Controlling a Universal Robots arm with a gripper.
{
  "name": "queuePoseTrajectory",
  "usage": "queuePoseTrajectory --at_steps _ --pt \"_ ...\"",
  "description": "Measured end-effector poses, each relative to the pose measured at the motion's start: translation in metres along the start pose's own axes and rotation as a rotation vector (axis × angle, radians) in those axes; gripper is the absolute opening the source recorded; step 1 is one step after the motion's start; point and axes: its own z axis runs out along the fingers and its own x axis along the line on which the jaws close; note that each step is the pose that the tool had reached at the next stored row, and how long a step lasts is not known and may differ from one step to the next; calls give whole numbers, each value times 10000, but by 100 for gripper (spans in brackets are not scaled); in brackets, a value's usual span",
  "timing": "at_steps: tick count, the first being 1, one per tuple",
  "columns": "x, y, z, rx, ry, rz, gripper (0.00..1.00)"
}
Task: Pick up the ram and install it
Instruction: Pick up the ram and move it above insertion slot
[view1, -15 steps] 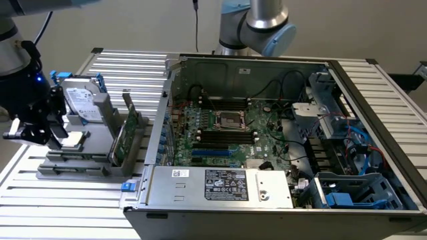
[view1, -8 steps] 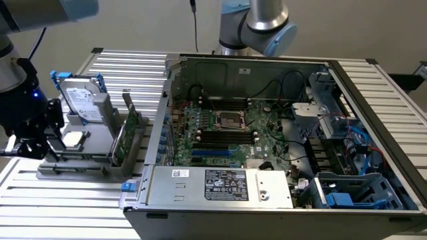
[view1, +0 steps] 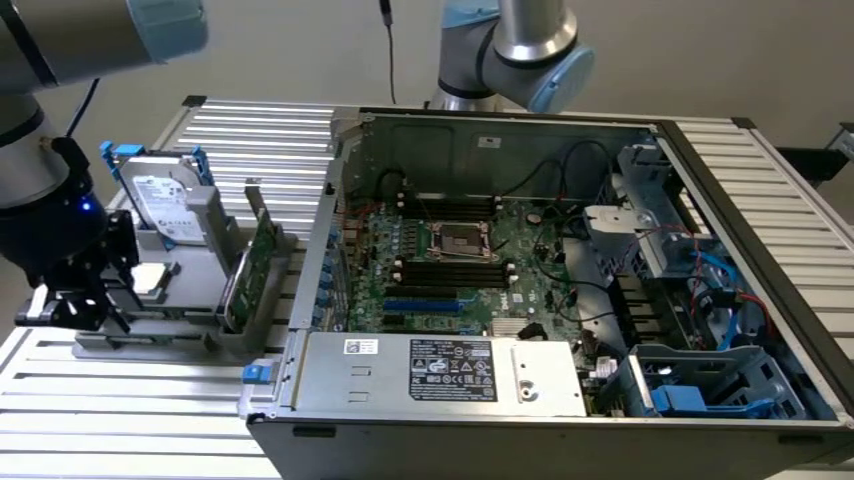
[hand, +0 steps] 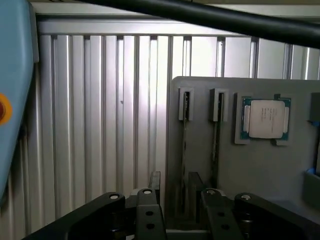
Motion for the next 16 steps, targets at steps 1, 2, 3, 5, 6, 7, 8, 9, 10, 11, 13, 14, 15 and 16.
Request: queuePoseTrajectory --at_steps 1,2,3,5,6,7,8,9,10,11,13,14,15,16 --pt "0 -13 16 2 -4 0 36" --pt "0 -25 32 3 -9 0 36" --pt "-1 -38 51 4 -14 0 36" --pt "-2 -51 85 4 -31 -1 36" --pt "-3 -50 103 7 -48 1 36" --pt "-3 -50 120 11 -68 2 36" --pt "-3 -51 138 17 -91 0 36" --pt "-4 -51 157 23 -115 0 36" --pt "-5 -51 175 28 -137 1 36" --pt "-5 -51 193 30 -155 0 36" --pt "-6 -50 230 36 -179 0 36" --pt "-6 -49 248 36 -184 0 36" --pt "-6 -48 266 37 -191 -1 36" --pt "-7 -46 284 39 -200 -2 36"
